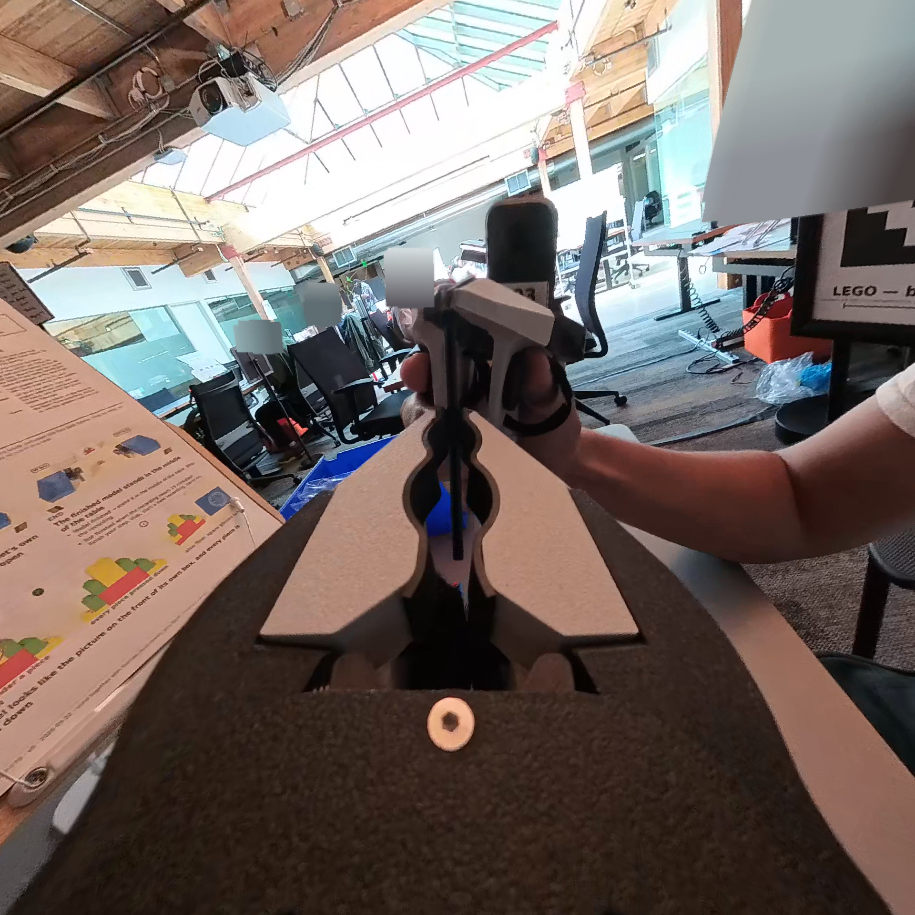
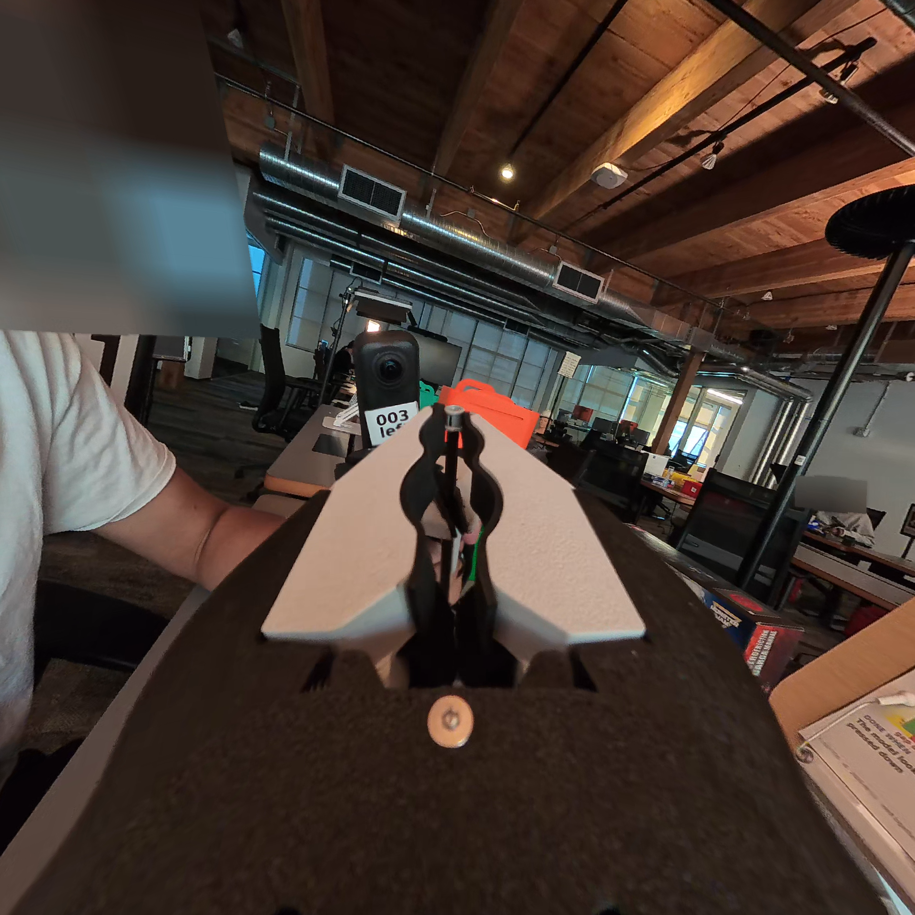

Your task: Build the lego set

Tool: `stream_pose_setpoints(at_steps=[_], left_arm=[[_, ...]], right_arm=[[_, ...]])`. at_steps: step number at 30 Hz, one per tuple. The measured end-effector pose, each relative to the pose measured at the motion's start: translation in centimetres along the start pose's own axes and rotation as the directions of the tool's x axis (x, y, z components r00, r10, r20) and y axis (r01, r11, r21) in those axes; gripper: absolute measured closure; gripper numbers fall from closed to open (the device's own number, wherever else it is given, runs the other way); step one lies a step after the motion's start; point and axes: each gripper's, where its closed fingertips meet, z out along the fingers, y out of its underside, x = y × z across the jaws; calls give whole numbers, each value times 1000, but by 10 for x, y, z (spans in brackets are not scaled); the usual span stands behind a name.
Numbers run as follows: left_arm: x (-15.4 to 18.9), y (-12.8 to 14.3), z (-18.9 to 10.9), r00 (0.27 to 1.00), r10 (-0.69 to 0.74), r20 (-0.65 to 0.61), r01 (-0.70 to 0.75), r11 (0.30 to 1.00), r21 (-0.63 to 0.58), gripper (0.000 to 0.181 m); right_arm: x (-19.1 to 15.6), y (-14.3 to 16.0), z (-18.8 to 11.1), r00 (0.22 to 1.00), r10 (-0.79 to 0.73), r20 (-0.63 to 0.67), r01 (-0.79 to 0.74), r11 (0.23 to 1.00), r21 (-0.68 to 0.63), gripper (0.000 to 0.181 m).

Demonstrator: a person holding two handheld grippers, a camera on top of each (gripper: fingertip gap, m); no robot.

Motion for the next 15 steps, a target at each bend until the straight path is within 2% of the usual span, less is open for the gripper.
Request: stream_pose_setpoints(at_steps=[15], left_arm=[[7,-5,1,999,26,-19,-26,1000,-12,181]], right_arm=[[-5,-3,-2,998,51,41,-53,997,57,175]])
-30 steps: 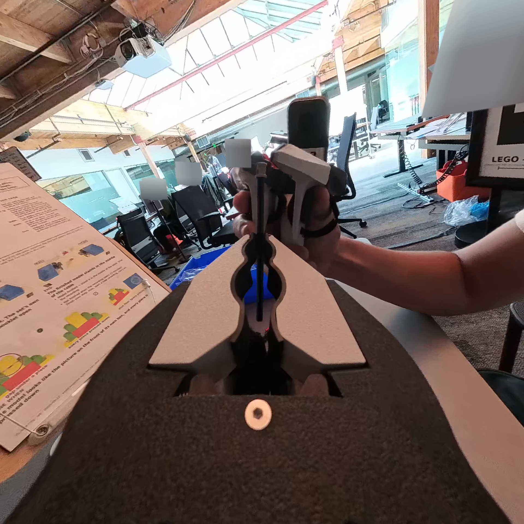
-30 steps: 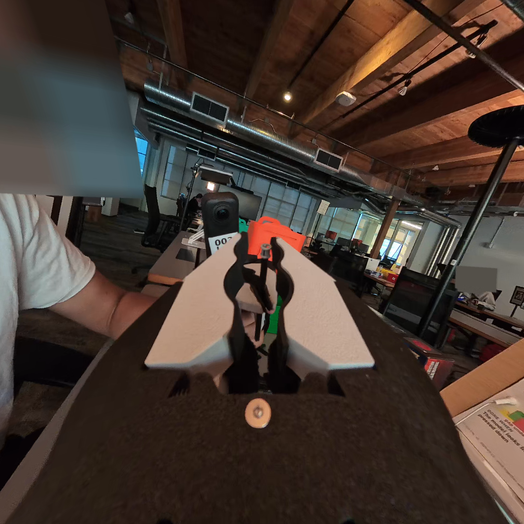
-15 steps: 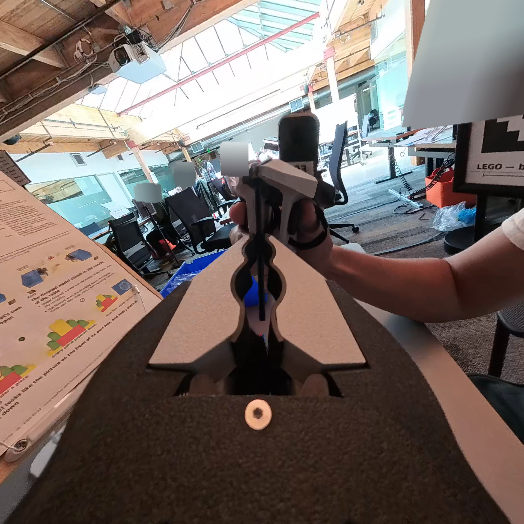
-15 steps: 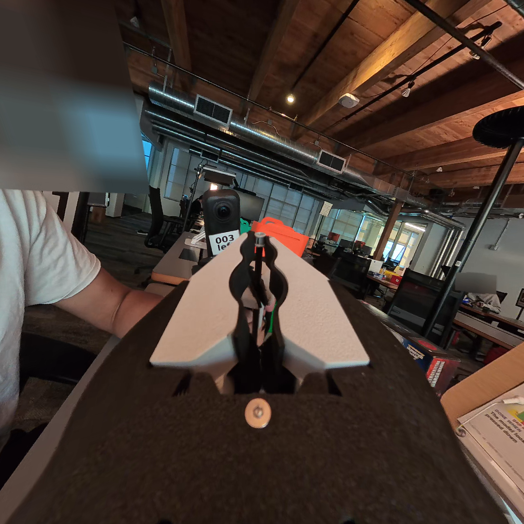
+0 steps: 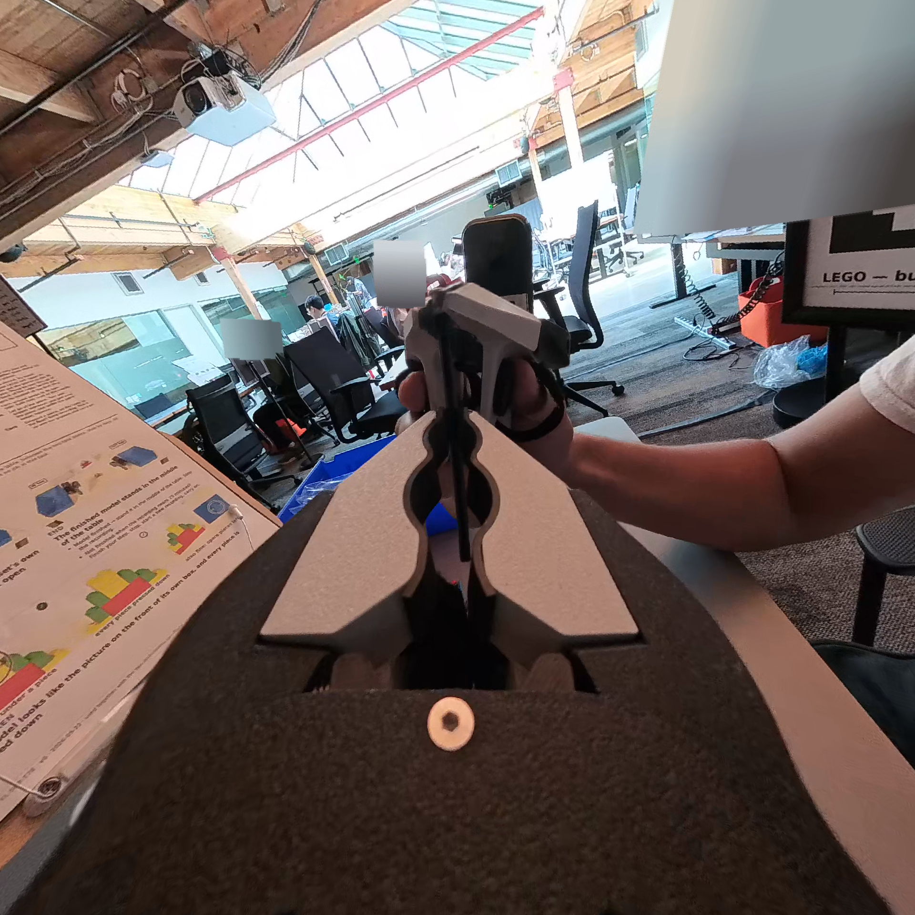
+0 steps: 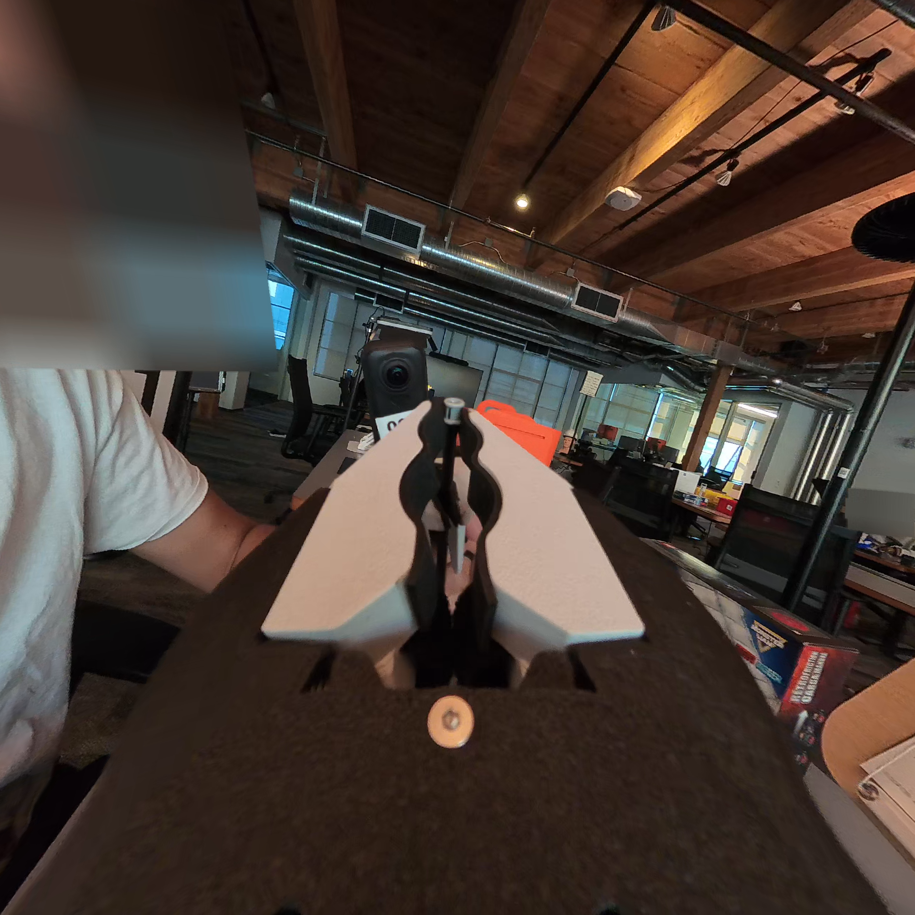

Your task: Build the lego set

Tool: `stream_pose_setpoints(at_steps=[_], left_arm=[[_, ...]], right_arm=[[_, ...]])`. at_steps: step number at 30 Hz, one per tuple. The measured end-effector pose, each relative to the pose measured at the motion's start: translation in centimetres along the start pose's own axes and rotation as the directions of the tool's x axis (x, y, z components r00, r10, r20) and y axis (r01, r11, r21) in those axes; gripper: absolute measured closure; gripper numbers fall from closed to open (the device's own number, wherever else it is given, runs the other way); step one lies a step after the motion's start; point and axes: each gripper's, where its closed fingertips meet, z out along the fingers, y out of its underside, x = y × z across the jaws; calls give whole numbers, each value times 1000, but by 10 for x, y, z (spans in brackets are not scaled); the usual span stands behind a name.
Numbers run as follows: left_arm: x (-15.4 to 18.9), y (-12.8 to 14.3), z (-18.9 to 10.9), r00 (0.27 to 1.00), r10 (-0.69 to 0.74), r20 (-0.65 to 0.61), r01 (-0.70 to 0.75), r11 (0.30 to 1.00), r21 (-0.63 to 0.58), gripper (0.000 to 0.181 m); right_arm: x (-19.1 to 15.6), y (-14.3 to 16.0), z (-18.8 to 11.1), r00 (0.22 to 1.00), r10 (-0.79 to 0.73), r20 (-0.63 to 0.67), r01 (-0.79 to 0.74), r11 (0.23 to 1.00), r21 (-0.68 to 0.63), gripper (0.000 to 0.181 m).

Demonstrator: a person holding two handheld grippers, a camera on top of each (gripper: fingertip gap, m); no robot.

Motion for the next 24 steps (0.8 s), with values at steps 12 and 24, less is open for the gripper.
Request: stream_pose_setpoints(at_steps=[12,24], left_arm=[[4,-2,1,1000,-7,-14,7,1000,8,181],[4,5,5,1000,-19,-11,19,1000,-9,181]], right_arm=[[-3,0,0,1000,5,16,-5,1000,-7,175],[-1,10,2,1000,8,16,-7,999,-37,175]])
